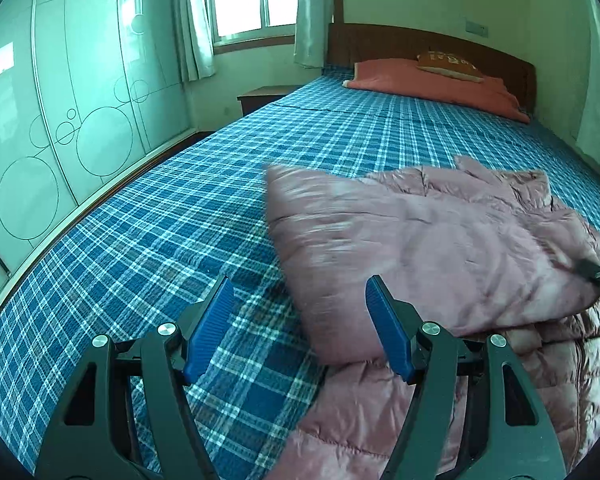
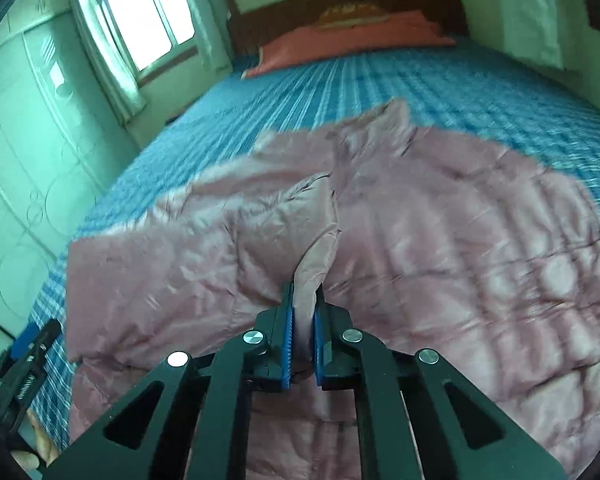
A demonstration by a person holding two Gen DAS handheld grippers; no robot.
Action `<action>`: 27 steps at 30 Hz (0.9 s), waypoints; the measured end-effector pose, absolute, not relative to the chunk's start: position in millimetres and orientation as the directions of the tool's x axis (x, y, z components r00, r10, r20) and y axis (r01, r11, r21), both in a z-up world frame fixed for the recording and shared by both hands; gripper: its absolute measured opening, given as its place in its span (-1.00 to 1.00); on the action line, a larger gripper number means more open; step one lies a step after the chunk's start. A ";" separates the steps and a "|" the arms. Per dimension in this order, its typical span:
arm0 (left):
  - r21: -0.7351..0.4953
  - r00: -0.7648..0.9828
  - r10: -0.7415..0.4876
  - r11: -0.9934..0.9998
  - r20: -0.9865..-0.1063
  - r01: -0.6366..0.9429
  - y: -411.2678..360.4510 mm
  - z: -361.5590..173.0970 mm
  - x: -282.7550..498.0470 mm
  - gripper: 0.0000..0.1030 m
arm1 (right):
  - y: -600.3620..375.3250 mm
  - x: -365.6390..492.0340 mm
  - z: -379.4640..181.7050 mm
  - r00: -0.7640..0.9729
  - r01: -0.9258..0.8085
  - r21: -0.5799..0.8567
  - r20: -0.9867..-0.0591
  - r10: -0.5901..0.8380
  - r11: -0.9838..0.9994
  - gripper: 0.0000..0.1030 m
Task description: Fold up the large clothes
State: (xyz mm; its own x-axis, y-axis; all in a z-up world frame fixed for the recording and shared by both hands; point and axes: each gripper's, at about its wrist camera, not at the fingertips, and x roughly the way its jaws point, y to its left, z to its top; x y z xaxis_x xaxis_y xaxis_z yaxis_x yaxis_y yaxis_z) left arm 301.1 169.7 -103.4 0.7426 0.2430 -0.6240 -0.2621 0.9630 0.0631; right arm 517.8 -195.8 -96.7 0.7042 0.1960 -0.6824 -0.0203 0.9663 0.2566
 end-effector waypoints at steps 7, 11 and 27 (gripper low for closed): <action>0.065 0.738 0.231 0.967 -0.634 -0.247 164.8 -104.1 319.1 0.33 | -262.1 510.8 -91.5 0.726 0.084 0.127 -0.687 0.027 0.988 -0.85; 0.091 0.731 0.227 0.971 -0.643 -0.222 150.3 -109.8 330.6 0.33 | -299.8 514.6 -114.2 0.684 0.141 0.112 -0.729 -0.015 0.984 -0.85; 0.126 0.715 0.226 0.973 -0.661 -0.191 119.2 -114.9 395.1 0.33 | -318.5 529.7 -106.2 0.706 0.195 0.171 -0.708 -0.017 0.966 -0.37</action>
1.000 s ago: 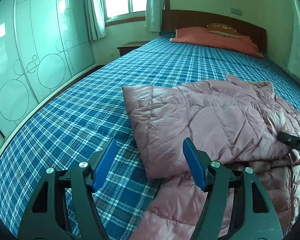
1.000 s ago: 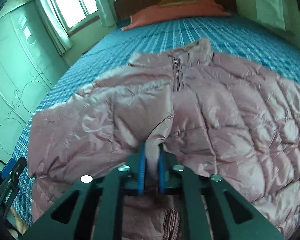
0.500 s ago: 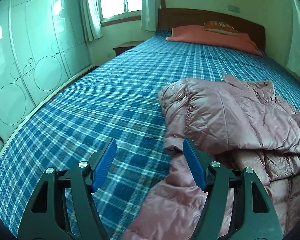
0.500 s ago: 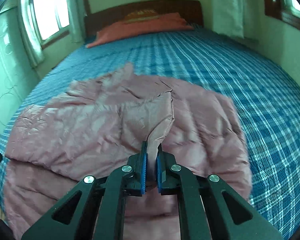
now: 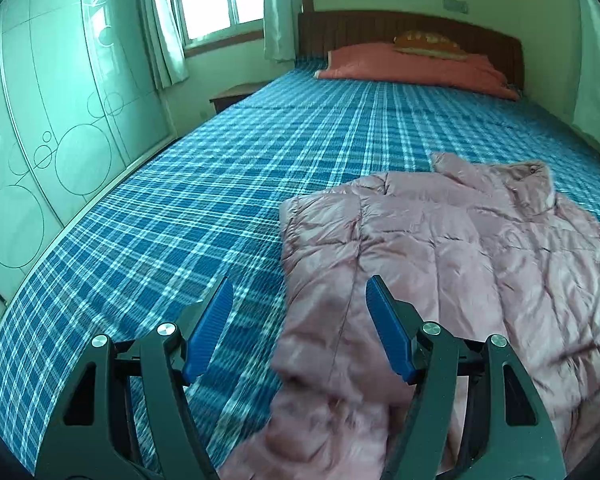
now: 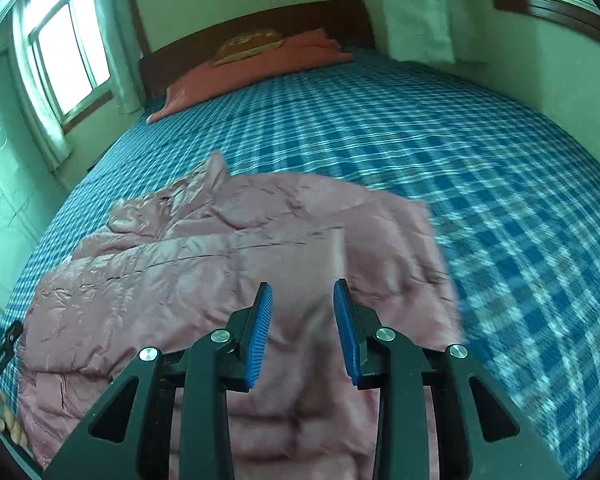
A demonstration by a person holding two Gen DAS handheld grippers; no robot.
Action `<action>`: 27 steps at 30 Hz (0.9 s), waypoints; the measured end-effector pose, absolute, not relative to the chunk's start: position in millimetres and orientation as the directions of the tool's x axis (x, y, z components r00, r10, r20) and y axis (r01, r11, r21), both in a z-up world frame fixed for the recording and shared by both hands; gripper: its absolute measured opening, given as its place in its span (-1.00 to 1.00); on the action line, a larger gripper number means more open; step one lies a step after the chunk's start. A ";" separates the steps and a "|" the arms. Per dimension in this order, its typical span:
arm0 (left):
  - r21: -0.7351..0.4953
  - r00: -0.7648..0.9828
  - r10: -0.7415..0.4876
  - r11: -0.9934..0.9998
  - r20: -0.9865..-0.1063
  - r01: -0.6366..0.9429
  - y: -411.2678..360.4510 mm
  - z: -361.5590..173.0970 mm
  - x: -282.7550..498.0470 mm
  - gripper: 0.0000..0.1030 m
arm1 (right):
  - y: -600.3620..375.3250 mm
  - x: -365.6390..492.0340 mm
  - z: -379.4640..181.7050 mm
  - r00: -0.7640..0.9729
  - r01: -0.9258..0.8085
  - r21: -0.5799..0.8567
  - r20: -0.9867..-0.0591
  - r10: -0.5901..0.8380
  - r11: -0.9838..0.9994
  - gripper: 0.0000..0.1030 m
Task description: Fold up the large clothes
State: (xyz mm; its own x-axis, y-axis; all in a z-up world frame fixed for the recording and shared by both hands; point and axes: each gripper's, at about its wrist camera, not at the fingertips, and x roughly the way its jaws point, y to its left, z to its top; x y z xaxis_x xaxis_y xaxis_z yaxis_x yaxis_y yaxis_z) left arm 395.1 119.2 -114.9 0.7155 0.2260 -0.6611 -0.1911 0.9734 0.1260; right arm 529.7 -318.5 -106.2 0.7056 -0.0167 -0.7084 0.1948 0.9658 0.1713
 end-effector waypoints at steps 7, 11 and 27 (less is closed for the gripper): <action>0.167 0.625 0.242 0.970 -0.742 -0.177 120.7 -150.6 423.8 0.34 | -322.5 557.1 -133.6 0.626 0.218 0.186 -0.780 0.009 0.958 -0.35; 0.127 0.657 0.234 0.970 -0.716 -0.207 129.9 -137.7 416.2 0.34 | -324.8 551.9 -116.0 0.677 0.217 0.165 -0.736 -0.027 0.962 -0.35; 0.045 0.621 0.155 0.981 -0.769 -0.189 166.1 -127.7 342.2 0.39 | -356.4 420.6 -106.4 0.652 0.190 0.176 -0.758 0.010 0.966 -0.01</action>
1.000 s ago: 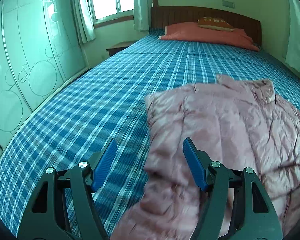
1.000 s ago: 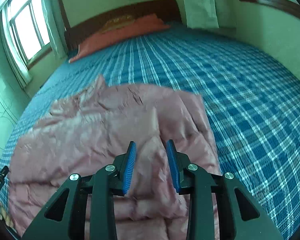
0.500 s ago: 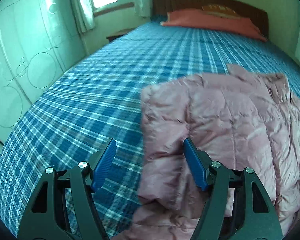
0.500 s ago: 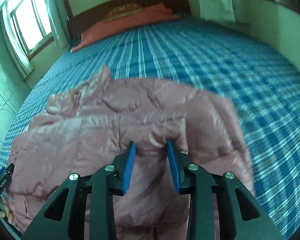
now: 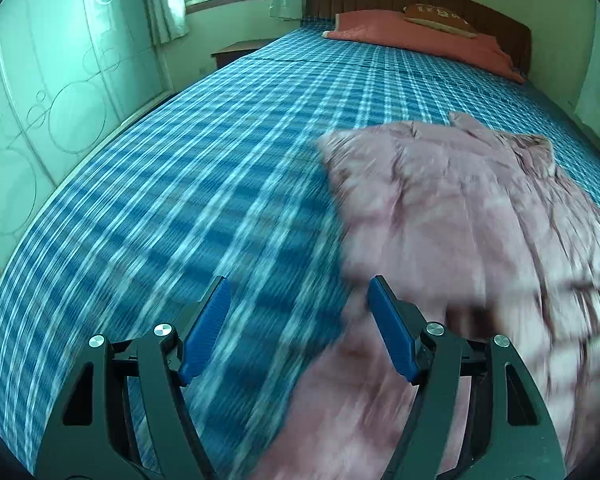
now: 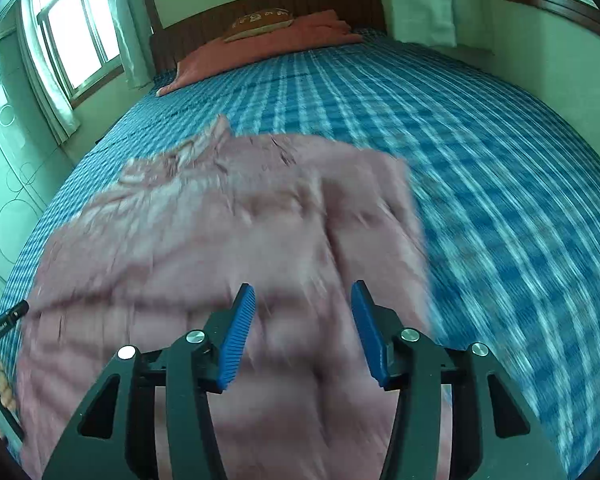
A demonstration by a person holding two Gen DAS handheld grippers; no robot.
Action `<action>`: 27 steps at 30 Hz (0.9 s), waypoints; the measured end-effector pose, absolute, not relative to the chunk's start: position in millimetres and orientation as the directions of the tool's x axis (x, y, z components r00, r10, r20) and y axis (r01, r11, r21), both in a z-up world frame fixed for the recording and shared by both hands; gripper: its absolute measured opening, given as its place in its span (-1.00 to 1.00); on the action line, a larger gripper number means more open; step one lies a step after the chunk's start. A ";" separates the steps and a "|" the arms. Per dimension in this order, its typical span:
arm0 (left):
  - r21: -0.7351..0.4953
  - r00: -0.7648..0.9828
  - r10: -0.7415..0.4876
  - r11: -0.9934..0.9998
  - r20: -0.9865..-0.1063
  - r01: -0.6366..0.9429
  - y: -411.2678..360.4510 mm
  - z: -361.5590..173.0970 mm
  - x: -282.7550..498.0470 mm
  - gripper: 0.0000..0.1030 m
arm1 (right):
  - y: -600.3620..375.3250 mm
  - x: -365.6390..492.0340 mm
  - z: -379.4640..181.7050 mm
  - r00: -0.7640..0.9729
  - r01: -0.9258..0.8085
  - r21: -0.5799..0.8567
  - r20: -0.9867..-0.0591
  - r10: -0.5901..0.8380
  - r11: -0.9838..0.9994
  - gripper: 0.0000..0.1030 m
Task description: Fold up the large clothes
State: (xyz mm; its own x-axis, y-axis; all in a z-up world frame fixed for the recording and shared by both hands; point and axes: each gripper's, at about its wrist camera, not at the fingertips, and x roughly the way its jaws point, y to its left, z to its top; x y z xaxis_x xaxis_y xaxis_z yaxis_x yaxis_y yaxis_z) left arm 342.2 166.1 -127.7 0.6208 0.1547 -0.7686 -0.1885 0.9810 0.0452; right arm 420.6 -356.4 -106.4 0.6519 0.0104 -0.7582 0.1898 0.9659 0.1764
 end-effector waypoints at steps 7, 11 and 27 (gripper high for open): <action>-0.033 0.565 0.149 0.954 -0.811 -0.299 212.9 -138.1 246.3 0.40 | -400.5 309.2 -120.3 0.612 0.318 0.218 -0.790 -0.025 0.923 0.01; -0.141 0.533 0.100 0.909 -0.840 -0.393 236.8 -145.8 193.6 0.40 | -419.2 245.6 -131.7 0.600 0.381 0.262 -0.800 -0.021 0.886 0.01; -0.560 0.633 -0.196 0.698 -0.749 -0.446 231.5 -152.2 67.0 0.39 | -426.0 123.1 -160.6 0.716 0.412 0.645 -0.666 0.210 0.643 0.12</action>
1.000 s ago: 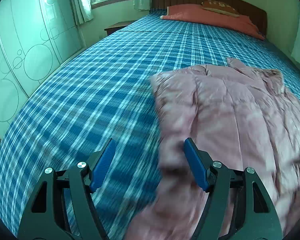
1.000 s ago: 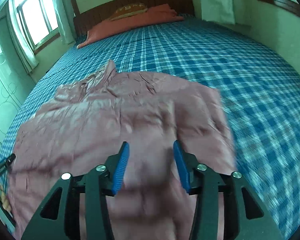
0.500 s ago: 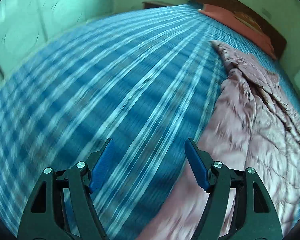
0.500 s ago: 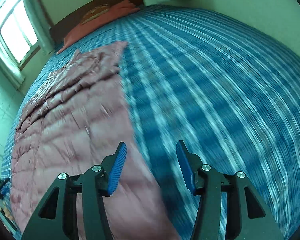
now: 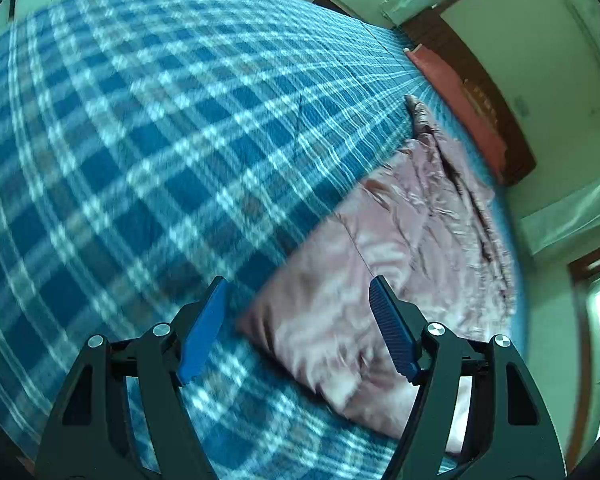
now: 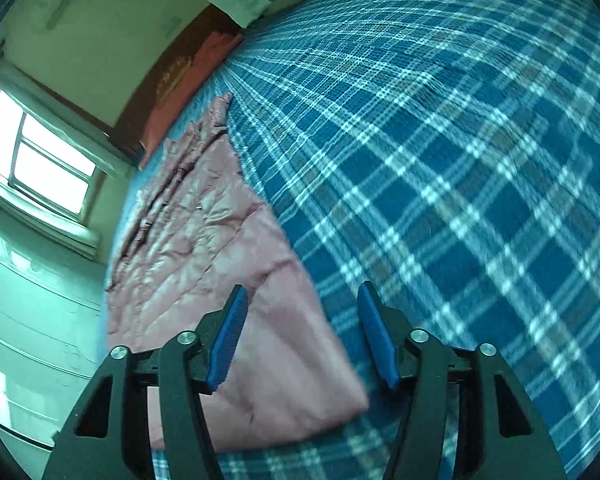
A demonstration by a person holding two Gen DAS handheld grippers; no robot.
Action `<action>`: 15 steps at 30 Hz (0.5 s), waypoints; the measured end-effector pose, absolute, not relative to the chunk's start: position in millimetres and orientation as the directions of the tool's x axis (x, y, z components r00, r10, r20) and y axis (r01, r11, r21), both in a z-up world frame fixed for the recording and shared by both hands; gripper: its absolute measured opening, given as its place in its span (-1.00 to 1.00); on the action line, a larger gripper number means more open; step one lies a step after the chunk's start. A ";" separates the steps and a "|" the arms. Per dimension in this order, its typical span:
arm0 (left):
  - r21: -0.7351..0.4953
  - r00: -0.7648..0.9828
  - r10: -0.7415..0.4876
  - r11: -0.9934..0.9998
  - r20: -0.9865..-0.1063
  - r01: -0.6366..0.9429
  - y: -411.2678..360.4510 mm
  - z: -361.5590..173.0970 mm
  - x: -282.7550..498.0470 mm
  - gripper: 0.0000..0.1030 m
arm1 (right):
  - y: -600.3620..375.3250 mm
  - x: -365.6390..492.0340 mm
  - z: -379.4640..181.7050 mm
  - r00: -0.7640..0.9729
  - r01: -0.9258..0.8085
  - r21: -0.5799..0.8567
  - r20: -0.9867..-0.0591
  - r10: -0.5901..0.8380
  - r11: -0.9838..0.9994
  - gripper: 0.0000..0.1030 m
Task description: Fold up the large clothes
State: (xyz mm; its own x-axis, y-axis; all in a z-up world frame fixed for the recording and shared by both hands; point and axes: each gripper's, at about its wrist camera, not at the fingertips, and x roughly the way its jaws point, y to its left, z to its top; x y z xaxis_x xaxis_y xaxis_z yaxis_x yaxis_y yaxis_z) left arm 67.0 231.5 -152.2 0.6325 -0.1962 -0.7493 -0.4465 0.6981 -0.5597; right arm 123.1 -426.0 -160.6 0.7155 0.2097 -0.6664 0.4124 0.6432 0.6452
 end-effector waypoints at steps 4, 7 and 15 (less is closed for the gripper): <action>-0.604 0.655 -0.221 0.663 -0.722 -0.442 224.7 -152.4 53.2 0.39 | -414.8 108.6 -165.5 0.740 0.381 0.702 -0.622 0.258 0.601 0.13; -0.621 0.657 -0.237 0.647 -0.715 -0.442 217.1 -157.3 51.5 0.39 | -404.5 109.4 -168.7 0.752 0.339 0.750 -0.579 0.316 0.567 0.13; -0.647 0.676 -0.238 0.614 -0.697 -0.452 214.9 -158.1 55.2 0.39 | -394.0 99.6 -171.7 0.766 0.355 0.778 -0.560 0.316 0.518 0.15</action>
State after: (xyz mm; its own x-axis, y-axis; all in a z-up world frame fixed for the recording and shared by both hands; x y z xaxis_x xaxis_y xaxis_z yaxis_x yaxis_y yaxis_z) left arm 55.2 214.9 -158.1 0.6760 -0.2379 -0.6974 -0.4518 0.6139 -0.6473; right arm 99.6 -394.0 -171.7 0.7660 0.3164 -0.5596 0.3546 0.5182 0.7783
